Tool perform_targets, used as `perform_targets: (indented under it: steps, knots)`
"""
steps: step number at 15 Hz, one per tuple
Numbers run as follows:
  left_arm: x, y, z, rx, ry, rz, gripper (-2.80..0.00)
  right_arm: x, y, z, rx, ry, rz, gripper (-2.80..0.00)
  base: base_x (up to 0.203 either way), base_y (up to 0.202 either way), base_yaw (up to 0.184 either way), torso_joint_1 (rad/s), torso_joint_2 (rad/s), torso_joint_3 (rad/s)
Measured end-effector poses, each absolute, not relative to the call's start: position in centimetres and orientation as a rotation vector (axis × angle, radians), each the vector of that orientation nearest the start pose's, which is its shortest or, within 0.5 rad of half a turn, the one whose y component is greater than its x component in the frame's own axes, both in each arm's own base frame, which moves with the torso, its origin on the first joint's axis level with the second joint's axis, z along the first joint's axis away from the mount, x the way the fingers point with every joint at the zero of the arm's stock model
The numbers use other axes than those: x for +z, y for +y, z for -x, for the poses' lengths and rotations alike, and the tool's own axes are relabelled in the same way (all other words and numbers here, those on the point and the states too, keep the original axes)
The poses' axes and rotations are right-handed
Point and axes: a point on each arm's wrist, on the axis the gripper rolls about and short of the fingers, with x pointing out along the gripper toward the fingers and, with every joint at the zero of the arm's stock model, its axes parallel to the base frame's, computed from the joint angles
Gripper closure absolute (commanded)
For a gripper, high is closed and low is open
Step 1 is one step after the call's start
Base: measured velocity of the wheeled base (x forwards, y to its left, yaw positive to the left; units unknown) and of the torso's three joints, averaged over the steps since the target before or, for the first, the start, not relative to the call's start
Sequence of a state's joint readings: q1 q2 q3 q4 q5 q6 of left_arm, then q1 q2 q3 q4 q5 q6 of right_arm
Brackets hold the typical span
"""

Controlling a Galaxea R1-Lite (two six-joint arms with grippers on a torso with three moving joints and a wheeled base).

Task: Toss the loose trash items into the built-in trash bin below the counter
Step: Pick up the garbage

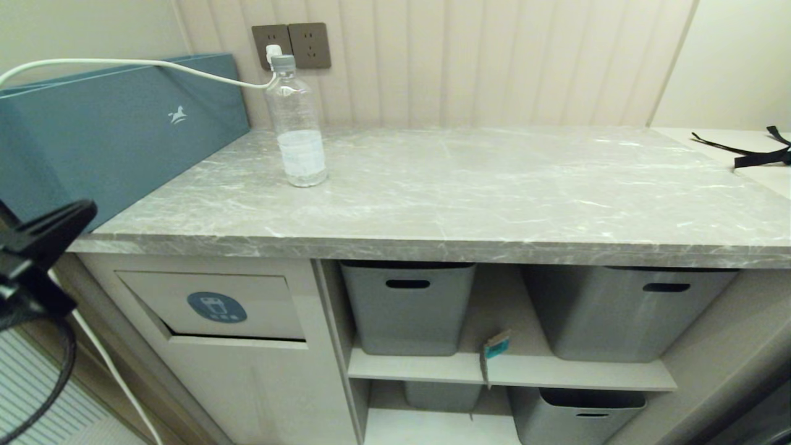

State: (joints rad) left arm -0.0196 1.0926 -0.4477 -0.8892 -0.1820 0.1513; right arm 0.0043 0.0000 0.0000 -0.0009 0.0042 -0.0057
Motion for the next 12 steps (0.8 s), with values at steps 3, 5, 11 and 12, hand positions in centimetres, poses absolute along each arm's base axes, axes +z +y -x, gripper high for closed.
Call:
perform_targets:
  steps: [3, 5, 11, 12]
  knots:
    - [28.8, -1.0, -19.5, -0.187, -0.342, -0.169, 0.00, 7.6, 0.0, 2.3, 0.008, -0.001, 0.006, 0.00, 0.000, 0.000, 0.000, 0.000, 0.00, 0.000]
    - [29.6, -1.8, -22.5, -0.222, -0.333, -0.160, 0.00, 7.6, 0.0, 2.3, 0.009, -0.001, 0.006, 0.00, 0.000, 0.000, 0.000, 0.000, 0.00, 0.000]
    - [30.0, -4.7, -27.7, -0.322, -0.247, -0.107, -2.80, 7.6, 0.0, 2.3, 0.009, -0.001, 0.005, 0.00, 0.000, 0.000, 0.000, 0.000, 0.00, 0.000]
    - [29.9, -4.9, -28.3, -0.326, -0.242, -0.106, -2.80, 7.6, 0.0, 2.3, 0.009, -0.001, 0.006, 0.00, 0.000, 0.000, 0.000, 0.000, 0.00, 0.000]
